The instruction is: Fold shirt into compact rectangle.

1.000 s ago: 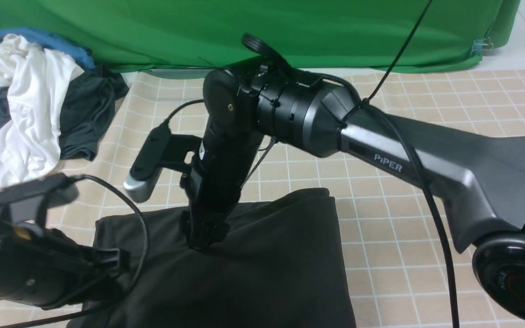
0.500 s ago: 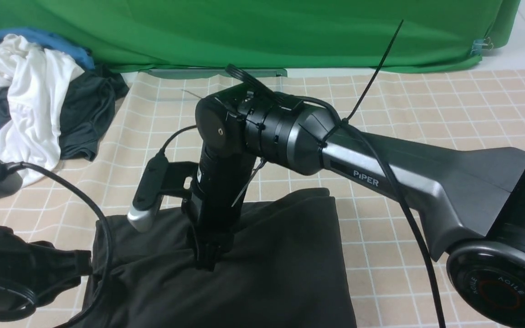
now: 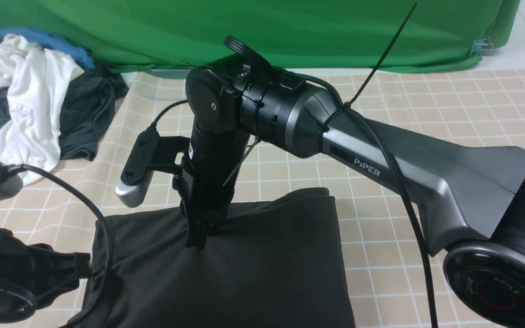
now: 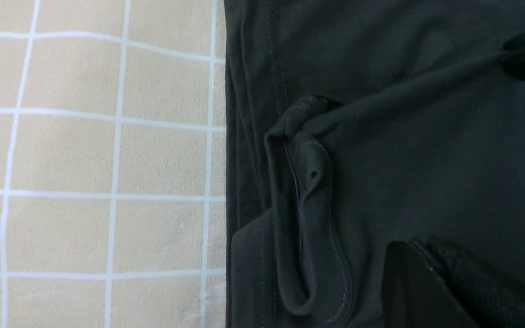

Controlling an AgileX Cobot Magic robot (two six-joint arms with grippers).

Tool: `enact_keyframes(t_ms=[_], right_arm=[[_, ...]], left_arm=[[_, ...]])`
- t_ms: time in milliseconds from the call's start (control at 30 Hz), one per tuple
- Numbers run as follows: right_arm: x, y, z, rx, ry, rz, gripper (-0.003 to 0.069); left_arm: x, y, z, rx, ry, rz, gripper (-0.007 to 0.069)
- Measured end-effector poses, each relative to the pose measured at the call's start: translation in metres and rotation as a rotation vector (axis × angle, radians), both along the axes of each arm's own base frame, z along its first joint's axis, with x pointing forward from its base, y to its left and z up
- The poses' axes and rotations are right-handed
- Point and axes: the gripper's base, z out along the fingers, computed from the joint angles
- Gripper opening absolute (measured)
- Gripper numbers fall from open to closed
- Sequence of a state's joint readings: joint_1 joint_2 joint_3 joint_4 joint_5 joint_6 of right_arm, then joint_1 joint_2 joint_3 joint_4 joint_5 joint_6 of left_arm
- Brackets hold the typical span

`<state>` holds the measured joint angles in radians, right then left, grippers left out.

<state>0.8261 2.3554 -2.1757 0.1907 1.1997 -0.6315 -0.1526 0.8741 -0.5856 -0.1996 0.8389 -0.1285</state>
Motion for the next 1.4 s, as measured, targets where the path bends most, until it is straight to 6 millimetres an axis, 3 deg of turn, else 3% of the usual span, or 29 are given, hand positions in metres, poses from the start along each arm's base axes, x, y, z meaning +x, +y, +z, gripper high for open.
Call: enact_keyframes(t_ms=[267, 400, 467, 533, 600, 633, 700, 733, 767, 800, 933, 1067, 1200, 1267, 1400], right_arm=[[0.007, 0.006, -0.014, 0.03, -0.034, -0.015, 0.0071], [0.009, 0.008, -0.017, 0.039, -0.037, -0.048, 0.0281], [0.011, 0.004, -0.008, 0.02, -0.052, -0.098, 0.0402], [0.012, -0.002, 0.006, -0.022, -0.083, -0.139, 0.0426], [0.016, -0.011, 0.025, -0.051, -0.151, -0.207, 0.039], [0.019, -0.017, 0.037, -0.055, -0.189, -0.254, 0.0338], [0.024, -0.031, 0.062, -0.03, -0.228, -0.352, 0.0199], [0.03, -0.045, 0.077, 0.0, -0.233, -0.429, 0.0107], [0.034, -0.06, 0.091, 0.035, -0.221, -0.499, 0.0063], [0.036, -0.062, 0.091, 0.034, -0.222, -0.505, 0.0057], [0.044, -0.11, 0.109, 0.111, -0.09, -0.646, 0.0034], [0.031, -0.15, 0.097, 0.089, 0.067, -0.72, 0.0034], [0.018, -0.169, 0.067, -0.007, 0.169, -0.753, 0.0068], [0.013, -0.172, 0.051, -0.041, 0.206, -0.759, 0.0141], [0.014, -0.171, 0.03, -0.013, 0.194, -0.786, 0.0374]], left_arm=[[-0.003, 0.0, -0.001, 0.003, 0.032, -0.006, 0.0019], [-0.002, -0.002, -0.001, -0.014, 0.021, -0.03, 0.0019], [0.0, -0.006, 0.001, -0.041, -0.011, -0.054, 0.0019], [0.005, -0.009, 0.001, -0.07, -0.03, -0.073, 0.0019], [0.01, -0.013, -0.002, -0.094, -0.024, -0.093, 0.0019], [0.016, -0.016, -0.007, -0.115, -0.002, -0.106, 0.0019], [0.023, -0.019, -0.013, -0.12, 0.02, -0.124, 0.0019], [0.031, -0.021, -0.022, -0.12, 0.053, -0.122, 0.0019], [0.038, -0.021, -0.03, -0.112, 0.082, -0.122, 0.0019], [0.04, -0.021, -0.033, -0.109, 0.095, -0.122, 0.0019], [0.053, -0.022, -0.059, -0.084, 0.21, -0.115, 0.0019], [0.059, -0.017, -0.08, 0.0, 0.313, -0.103, 0.0019], [0.057, -0.009, -0.091, 0.086, 0.366, -0.046, 0.0019], [0.057, -0.008, -0.09, 0.086, 0.36, -0.034, 0.0019], [0.057, -0.009, -0.078, 0.072, 0.311, -0.046, 0.0019]])
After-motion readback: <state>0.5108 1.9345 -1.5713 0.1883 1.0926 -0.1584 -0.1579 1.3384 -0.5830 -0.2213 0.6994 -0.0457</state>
